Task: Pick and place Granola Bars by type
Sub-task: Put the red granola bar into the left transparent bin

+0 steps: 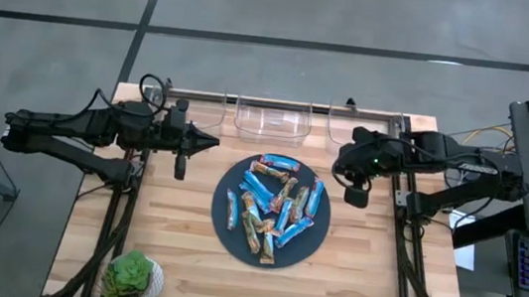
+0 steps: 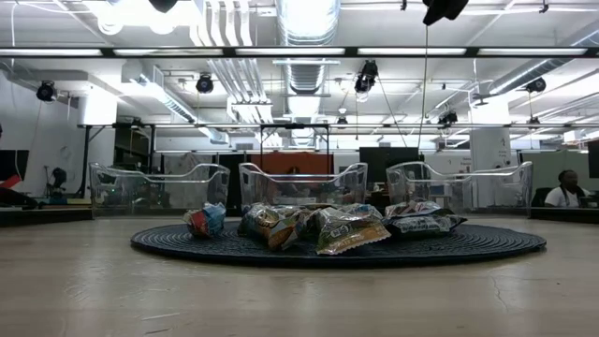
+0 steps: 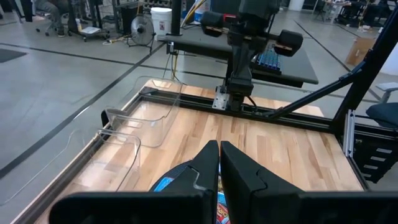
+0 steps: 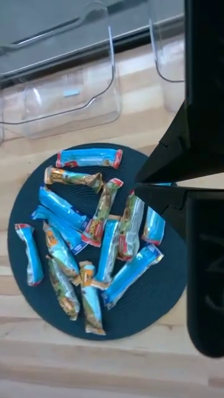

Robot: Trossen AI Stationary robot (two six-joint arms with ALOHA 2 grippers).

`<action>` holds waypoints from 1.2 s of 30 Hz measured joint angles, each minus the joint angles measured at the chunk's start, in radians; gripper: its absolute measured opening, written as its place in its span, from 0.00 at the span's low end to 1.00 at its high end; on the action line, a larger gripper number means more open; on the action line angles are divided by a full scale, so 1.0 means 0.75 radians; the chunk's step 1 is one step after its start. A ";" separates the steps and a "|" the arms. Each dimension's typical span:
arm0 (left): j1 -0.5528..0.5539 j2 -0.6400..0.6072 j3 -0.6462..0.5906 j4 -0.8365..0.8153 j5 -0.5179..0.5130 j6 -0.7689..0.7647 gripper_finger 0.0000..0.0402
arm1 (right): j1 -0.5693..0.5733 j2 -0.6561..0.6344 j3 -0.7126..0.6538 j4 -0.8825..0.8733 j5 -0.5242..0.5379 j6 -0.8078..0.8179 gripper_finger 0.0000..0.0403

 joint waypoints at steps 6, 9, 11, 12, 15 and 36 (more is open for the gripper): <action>0.000 0.000 0.000 0.001 -0.031 0.031 0.00 | 0.000 0.036 -0.005 -0.009 0.012 -0.166 0.02; 0.000 0.000 0.000 0.002 -0.069 0.031 0.00 | 0.000 0.061 -0.007 -0.017 0.037 -0.292 0.02; 0.000 0.000 0.000 0.002 -0.074 0.031 0.00 | 0.000 0.078 -0.008 -0.029 0.039 -0.403 0.02; 0.000 0.000 0.000 0.001 -0.074 0.031 0.00 | 0.000 0.088 -0.010 -0.035 0.039 -0.458 0.02; 0.000 0.000 0.000 0.000 -0.073 0.031 0.00 | 0.001 0.118 -0.016 -0.036 0.039 -0.586 0.02; -0.001 0.000 0.000 -0.001 -0.070 0.032 0.00 | -0.128 0.306 -0.056 -0.059 -0.142 -0.902 0.02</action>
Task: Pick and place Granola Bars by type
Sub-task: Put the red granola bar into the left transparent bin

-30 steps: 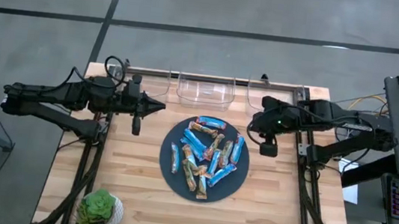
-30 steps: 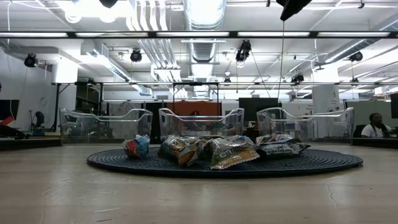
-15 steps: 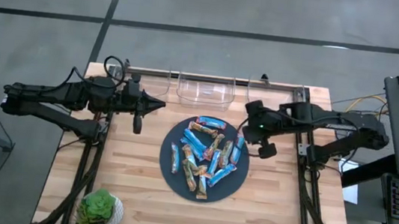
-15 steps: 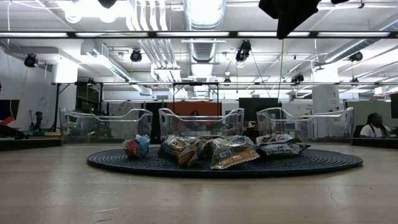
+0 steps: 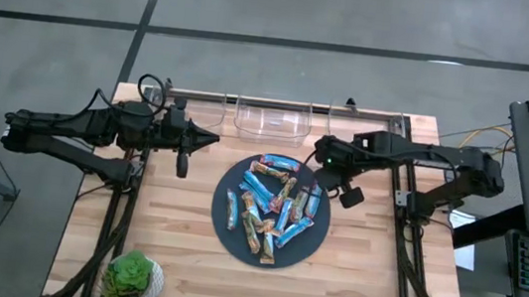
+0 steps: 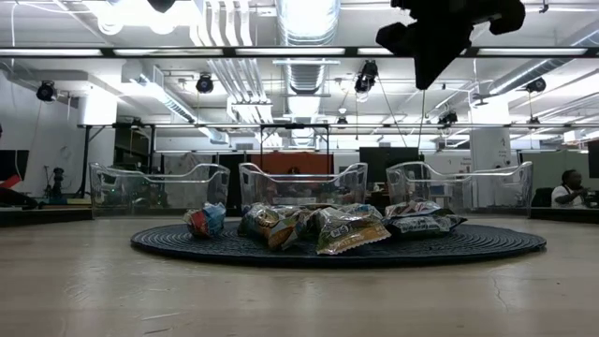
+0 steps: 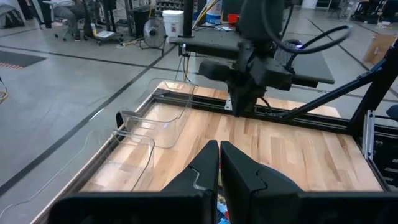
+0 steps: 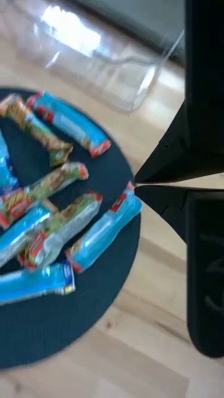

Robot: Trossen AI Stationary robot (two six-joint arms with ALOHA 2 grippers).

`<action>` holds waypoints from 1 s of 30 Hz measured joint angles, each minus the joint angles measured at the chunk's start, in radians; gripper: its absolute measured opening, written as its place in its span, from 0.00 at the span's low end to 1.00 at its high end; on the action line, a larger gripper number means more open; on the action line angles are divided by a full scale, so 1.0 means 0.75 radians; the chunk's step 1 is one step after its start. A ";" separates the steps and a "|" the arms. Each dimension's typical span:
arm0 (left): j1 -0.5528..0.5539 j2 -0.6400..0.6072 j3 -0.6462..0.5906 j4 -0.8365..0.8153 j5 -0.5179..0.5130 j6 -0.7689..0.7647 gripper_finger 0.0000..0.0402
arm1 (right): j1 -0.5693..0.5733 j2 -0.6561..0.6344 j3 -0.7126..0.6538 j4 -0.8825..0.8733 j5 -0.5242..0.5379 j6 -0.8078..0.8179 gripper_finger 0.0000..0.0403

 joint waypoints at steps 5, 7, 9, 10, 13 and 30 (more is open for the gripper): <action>0.000 0.000 0.000 -0.012 -0.001 0.000 0.00 | -0.074 -0.002 -0.044 0.013 -0.040 -0.048 0.02; 0.000 0.000 0.000 -0.029 -0.001 0.000 0.00 | -0.096 -0.002 -0.074 0.028 -0.043 -0.079 0.02; 0.001 0.000 0.000 -0.041 -0.001 0.000 0.00 | -0.115 -0.002 -0.105 0.041 -0.049 -0.127 0.02; 0.000 -0.001 -0.001 -0.042 -0.001 0.000 0.00 | -0.124 -0.002 -0.119 0.044 -0.065 -0.159 0.02; 0.000 0.000 -0.001 -0.042 -0.001 0.000 0.00 | -0.145 -0.002 -0.168 0.082 -0.108 -0.228 0.02; 0.001 0.000 -0.001 -0.042 -0.001 0.000 0.00 | -0.159 -0.001 -0.422 0.293 -0.113 -0.396 0.02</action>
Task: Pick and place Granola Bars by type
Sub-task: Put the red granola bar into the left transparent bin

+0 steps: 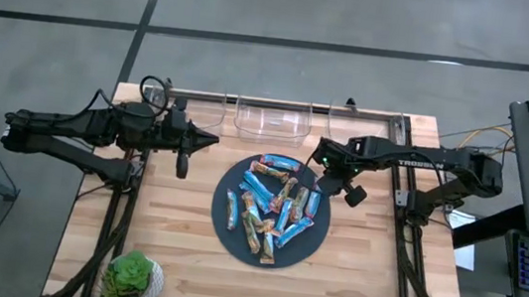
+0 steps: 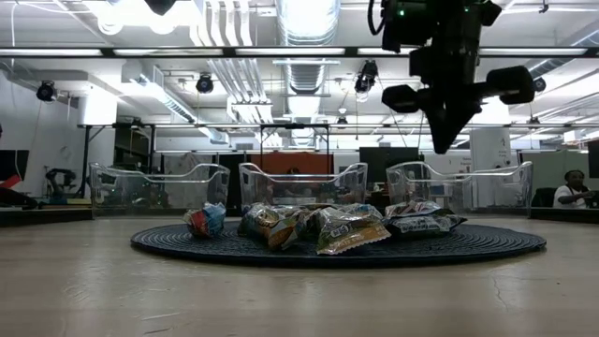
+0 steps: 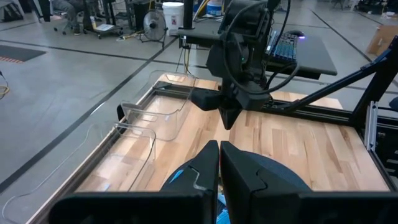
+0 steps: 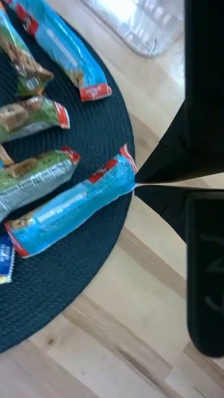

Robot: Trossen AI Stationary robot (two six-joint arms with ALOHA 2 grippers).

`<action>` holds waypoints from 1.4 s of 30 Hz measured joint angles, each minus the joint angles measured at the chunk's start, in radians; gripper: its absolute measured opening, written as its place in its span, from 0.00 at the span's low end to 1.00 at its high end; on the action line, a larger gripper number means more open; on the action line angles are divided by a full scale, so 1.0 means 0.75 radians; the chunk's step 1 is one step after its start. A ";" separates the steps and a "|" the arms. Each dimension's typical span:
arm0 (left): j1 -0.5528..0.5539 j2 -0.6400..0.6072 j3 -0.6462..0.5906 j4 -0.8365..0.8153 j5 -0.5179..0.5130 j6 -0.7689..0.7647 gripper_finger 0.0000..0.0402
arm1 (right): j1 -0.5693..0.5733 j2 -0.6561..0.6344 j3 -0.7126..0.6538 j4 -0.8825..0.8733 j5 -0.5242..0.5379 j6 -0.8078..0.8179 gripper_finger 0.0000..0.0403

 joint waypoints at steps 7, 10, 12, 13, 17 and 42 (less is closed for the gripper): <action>-0.001 0.000 0.000 0.000 0.000 -0.013 0.00 | 0.002 0.000 -0.027 0.073 0.000 -0.025 0.06; -0.001 0.000 0.000 0.000 -0.001 -0.029 0.00 | 0.003 0.000 -0.032 0.091 0.000 -0.028 0.14; 0.000 0.000 0.000 0.000 -0.001 -0.034 0.00 | 0.003 0.000 -0.036 0.099 0.000 -0.029 0.19; 0.000 0.000 0.000 0.000 -0.001 -0.034 0.00 | 0.003 0.000 -0.037 0.102 0.000 -0.029 0.22; 0.000 0.000 -0.001 0.000 -0.001 -0.034 0.00 | 0.003 0.000 -0.043 0.145 0.000 -0.029 0.34; 0.000 0.000 -0.001 -0.002 0.000 -0.035 0.00 | 0.027 0.001 -0.160 0.318 -0.030 -0.220 0.48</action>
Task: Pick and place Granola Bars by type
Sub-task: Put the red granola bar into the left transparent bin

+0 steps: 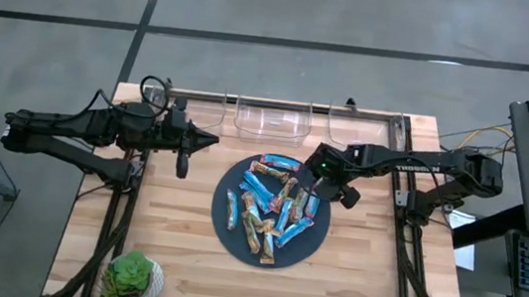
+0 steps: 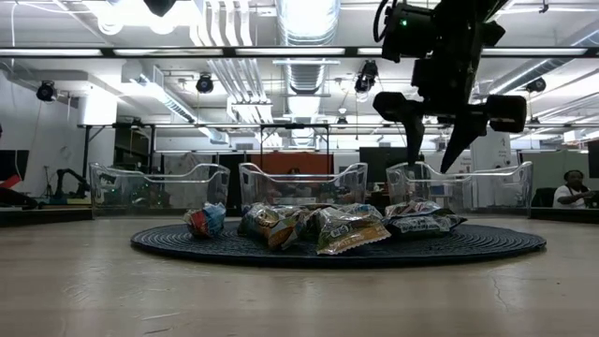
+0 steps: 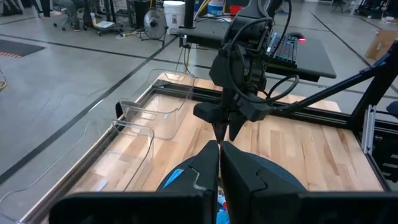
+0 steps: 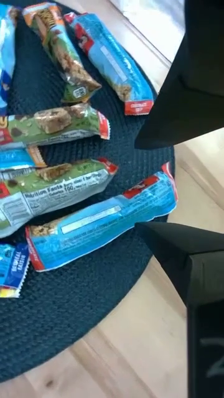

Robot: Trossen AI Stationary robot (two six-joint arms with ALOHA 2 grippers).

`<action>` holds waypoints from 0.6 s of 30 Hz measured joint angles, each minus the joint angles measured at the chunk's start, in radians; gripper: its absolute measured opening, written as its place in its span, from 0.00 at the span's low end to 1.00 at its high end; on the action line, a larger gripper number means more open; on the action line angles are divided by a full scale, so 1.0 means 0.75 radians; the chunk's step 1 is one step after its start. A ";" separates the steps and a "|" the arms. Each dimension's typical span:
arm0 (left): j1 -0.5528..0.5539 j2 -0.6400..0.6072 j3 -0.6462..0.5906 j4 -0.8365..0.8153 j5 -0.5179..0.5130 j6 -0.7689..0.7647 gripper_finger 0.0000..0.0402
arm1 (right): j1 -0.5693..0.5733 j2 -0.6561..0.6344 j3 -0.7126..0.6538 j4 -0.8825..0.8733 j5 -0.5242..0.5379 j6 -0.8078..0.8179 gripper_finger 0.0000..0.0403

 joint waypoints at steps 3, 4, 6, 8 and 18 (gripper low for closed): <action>0.000 0.000 0.000 0.000 0.000 0.000 0.00 | 0.001 0.011 -0.001 0.029 0.000 -0.008 0.47; 0.000 0.000 0.000 0.000 0.000 0.000 0.00 | 0.000 0.021 -0.001 0.026 0.000 -0.004 0.47; 0.000 0.000 0.000 -0.002 0.000 0.000 0.00 | 0.000 0.050 -0.001 0.025 0.001 -0.004 0.47; 0.000 0.000 0.000 -0.010 0.000 0.000 0.00 | 0.000 0.085 -0.001 0.024 0.003 -0.007 0.46; -0.001 0.000 0.000 -0.019 0.000 0.000 0.00 | 0.001 0.225 0.028 0.023 0.046 -0.040 0.46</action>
